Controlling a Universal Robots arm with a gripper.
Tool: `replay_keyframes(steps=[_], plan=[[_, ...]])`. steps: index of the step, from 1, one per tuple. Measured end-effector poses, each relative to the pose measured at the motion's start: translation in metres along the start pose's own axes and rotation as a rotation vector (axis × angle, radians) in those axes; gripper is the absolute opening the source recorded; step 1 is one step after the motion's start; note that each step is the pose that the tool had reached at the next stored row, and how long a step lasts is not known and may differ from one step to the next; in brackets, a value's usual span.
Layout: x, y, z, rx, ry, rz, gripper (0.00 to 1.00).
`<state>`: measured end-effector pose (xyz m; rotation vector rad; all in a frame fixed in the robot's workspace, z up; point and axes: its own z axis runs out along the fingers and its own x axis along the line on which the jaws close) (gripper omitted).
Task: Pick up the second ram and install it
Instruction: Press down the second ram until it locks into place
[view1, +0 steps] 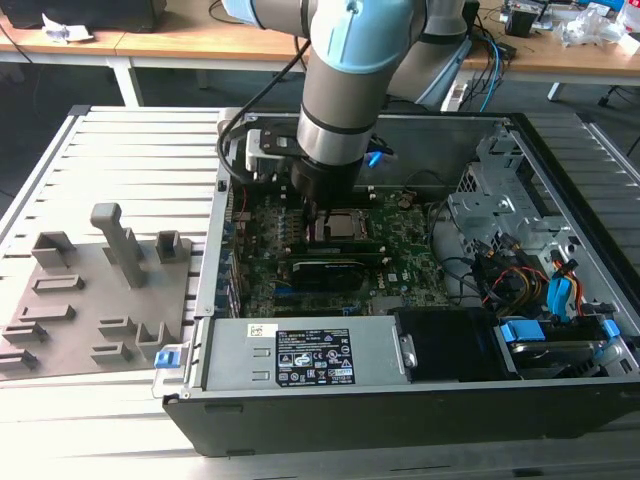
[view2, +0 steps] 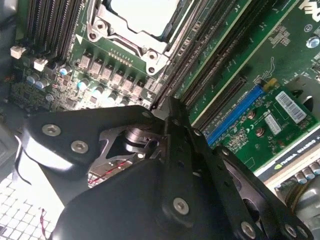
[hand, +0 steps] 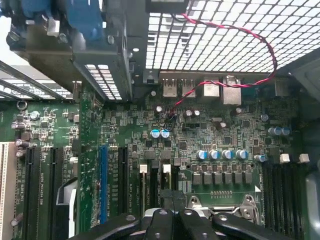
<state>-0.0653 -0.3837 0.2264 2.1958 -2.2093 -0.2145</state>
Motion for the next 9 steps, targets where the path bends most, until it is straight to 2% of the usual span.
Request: replay_keyframes(steps=[2,3,5,8,9], plan=[[-0.0006,0.0001,-0.0034,0.0017,-0.0026,0.000,0.11],[-0.0008,0.0001,-0.0091,0.0003,-0.0005,0.000,0.11],[-0.0009,-0.0043,-0.0105,-0.0006,-0.0005,0.000,0.11],[-0.0011,-0.0278,-0.0132,-0.0140,-0.0002,0.001,0.11],[-0.0012,-0.0392,-0.0145,-0.0222,-0.0002,0.002,0.11]])
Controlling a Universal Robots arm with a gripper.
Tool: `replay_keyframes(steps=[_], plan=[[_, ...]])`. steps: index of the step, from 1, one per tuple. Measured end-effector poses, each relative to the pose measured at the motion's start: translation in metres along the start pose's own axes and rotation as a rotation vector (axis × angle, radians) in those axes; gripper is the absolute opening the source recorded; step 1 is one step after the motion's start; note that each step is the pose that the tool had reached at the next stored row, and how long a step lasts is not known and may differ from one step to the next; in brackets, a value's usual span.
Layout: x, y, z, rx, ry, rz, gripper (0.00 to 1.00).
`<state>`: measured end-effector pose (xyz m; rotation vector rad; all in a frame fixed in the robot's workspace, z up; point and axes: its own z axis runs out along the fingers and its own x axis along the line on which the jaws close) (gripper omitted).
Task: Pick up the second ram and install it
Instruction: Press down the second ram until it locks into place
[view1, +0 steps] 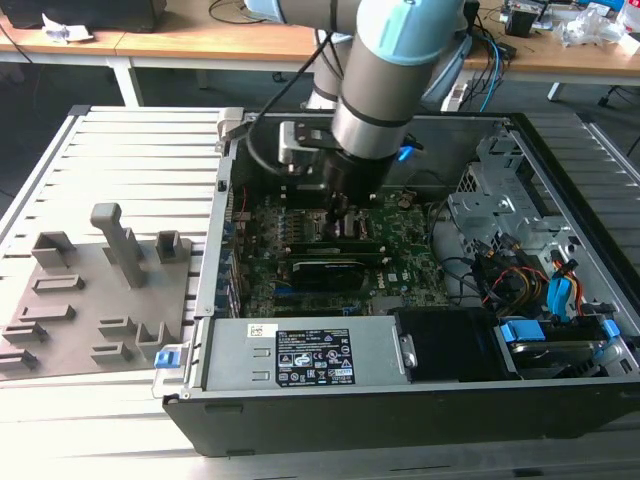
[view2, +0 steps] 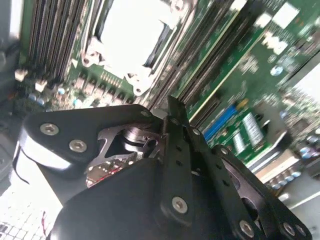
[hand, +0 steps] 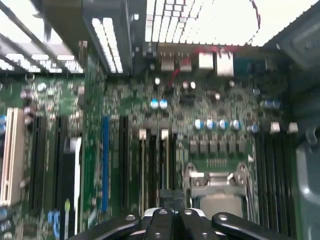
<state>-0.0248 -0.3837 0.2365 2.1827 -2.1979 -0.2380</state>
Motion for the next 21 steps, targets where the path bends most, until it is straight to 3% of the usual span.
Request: replay_keyframes(steps=[2,5,8,14,21], plan=[[-0.0003,-0.0130,-0.0018,-0.0067,-0.0001,0.001,0.11],[-0.0007,-0.0191,-0.0046,-0.0081,-0.0001,0.001,0.11],[-0.0017,-0.0227,-0.0123,-0.0084,-0.0001,0.001,0.11],[-0.0066,-0.0202,-0.0491,-0.0084,0.0001,0.001,0.11],[-0.0068,-0.0199,-0.0510,-0.0084,0.0000,0.001,0.11]])
